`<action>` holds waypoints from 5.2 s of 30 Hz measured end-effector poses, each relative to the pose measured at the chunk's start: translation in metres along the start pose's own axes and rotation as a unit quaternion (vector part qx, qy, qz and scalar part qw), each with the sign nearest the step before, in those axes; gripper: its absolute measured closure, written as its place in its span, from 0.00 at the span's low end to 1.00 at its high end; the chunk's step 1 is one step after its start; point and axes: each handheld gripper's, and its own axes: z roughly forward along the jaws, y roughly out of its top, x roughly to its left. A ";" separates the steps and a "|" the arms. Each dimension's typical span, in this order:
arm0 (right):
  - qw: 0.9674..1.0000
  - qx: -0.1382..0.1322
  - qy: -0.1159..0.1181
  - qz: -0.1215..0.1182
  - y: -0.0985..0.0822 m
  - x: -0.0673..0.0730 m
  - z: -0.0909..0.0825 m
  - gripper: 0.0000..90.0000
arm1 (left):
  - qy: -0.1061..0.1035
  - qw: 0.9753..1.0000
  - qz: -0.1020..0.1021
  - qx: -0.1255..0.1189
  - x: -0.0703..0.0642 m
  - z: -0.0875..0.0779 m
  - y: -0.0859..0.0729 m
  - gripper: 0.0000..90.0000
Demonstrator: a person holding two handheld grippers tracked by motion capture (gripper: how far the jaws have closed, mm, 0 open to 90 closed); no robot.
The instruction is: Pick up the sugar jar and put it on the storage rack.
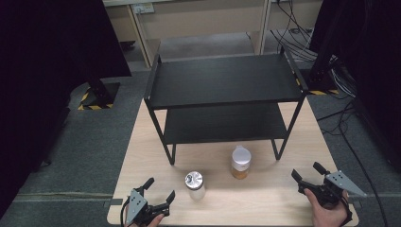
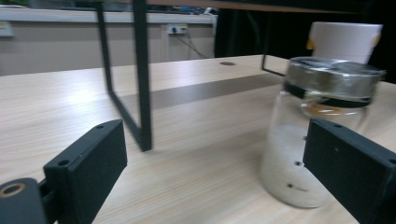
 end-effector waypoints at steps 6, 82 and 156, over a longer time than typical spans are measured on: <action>1.000 0.004 -0.001 -0.002 0.001 0.001 0.001 0.05 | -0.020 1.000 0.015 0.005 -0.003 0.006 0.002 0.06; 1.000 0.008 0.012 0.015 0.003 -0.004 0.002 0.05 | -0.054 0.998 0.044 0.002 -0.043 0.051 0.034 0.34; 0.999 0.013 0.017 0.024 0.004 -0.007 0.003 0.05 | 0.072 0.990 0.067 -0.102 -0.082 0.067 0.169 0.34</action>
